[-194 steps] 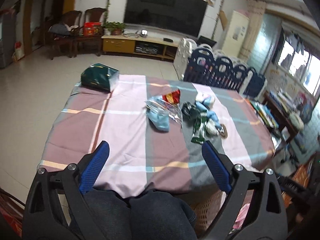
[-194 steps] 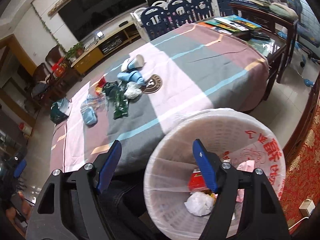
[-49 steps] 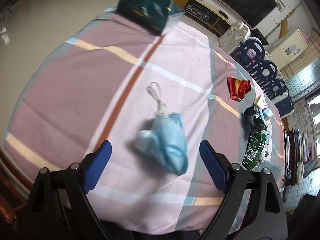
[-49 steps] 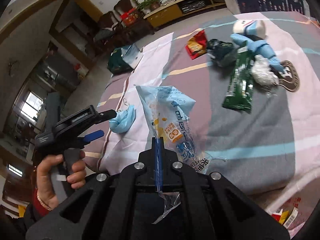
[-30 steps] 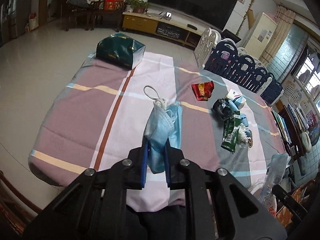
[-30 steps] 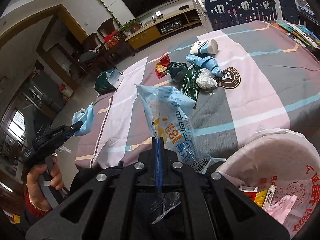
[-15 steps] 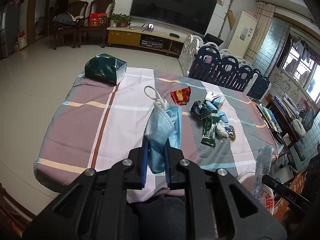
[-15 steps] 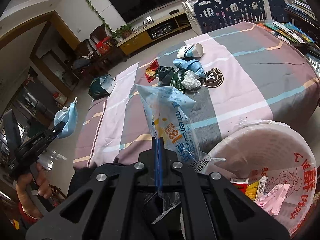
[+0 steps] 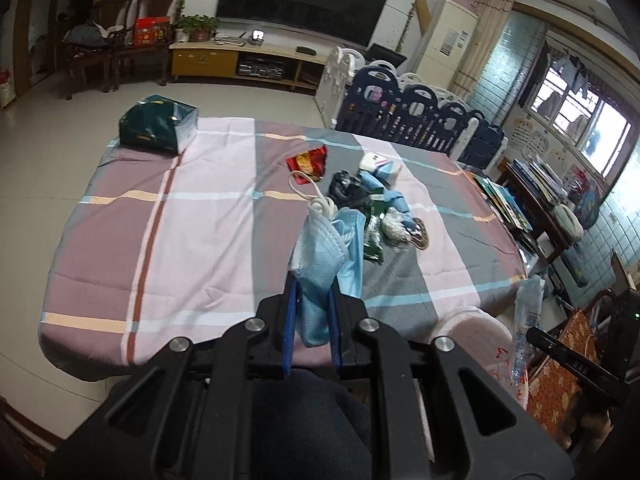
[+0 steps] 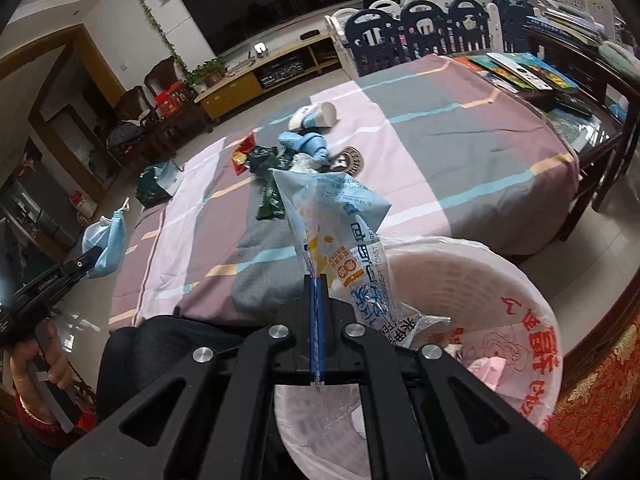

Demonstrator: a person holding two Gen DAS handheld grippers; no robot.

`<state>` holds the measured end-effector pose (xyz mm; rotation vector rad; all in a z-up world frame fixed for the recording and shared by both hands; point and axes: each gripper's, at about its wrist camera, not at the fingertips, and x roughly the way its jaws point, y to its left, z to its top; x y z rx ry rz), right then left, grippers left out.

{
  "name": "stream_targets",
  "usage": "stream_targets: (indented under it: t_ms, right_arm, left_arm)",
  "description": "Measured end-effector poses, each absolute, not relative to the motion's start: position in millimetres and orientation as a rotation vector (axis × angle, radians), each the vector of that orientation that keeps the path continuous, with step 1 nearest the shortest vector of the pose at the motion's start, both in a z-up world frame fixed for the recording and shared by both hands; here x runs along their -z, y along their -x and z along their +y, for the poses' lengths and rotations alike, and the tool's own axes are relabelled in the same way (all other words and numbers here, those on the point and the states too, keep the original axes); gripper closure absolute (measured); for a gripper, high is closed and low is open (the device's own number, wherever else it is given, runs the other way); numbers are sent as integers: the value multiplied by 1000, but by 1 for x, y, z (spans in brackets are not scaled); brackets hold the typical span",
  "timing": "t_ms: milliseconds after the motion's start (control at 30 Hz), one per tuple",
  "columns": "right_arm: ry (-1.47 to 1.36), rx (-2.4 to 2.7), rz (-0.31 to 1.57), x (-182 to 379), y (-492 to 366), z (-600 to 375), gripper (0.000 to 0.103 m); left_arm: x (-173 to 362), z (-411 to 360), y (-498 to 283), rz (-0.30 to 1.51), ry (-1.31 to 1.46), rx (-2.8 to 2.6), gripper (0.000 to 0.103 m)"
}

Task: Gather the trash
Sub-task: 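Carry the bag and mask over the wastebasket and open both grippers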

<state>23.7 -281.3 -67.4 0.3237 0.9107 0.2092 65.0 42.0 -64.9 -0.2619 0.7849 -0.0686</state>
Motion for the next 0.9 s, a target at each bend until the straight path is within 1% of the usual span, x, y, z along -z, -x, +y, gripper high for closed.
stream_targets:
  t_ms: [200, 267, 300, 333, 367, 400, 433, 600, 633, 667, 733, 800, 833, 900]
  right_arm:
    - [-284, 4, 1081, 116, -10, -315, 101]
    - [-318, 35, 1162, 139, -8, -322, 98]
    - [-351, 47, 1196, 149, -6, -326, 89]
    - [-384, 62, 1213, 154, -5, -331, 72]
    - [-412, 78, 1216, 157, -4, -335, 62]
    - [-445, 94, 1204, 156, -2, -341, 45]
    - [-482, 105, 1168, 152, 1, -348, 42]
    - [-556, 170, 989, 117, 15, -380, 41]
    - [-569, 178, 963, 111, 17, -385, 40]
    - [-581, 183, 938, 106, 19, -390, 40]
    - [-593, 190, 899, 99, 22, -397, 38]
    - [-587, 195, 892, 97, 22, -399, 37]
    - [-585, 194, 895, 98, 21, -398, 37]
    - [-588, 188, 908, 101, 17, -394, 37]
  left_arm:
    - [74, -4, -66, 825, 214, 198, 88]
    - [77, -17, -67, 845, 212, 243, 88]
    - [79, -23, -67, 857, 213, 271, 88]
    - [81, -30, -68, 866, 206, 290, 88]
    - [82, -38, -68, 874, 192, 311, 88]
    - [84, -47, -68, 886, 179, 345, 88]
    - [87, -56, -68, 899, 170, 386, 88]
    - [108, -123, -64, 995, 96, 680, 87]
    - [113, -135, -62, 1018, 83, 724, 84]
    - [120, -148, -59, 1040, 70, 768, 78]
    - [131, -169, -53, 1062, 23, 813, 39]
    - [136, -175, -50, 1055, -36, 766, 26]
    - [136, -172, -51, 1054, -40, 743, 23]
    - [135, -159, -57, 1037, -12, 679, 21]
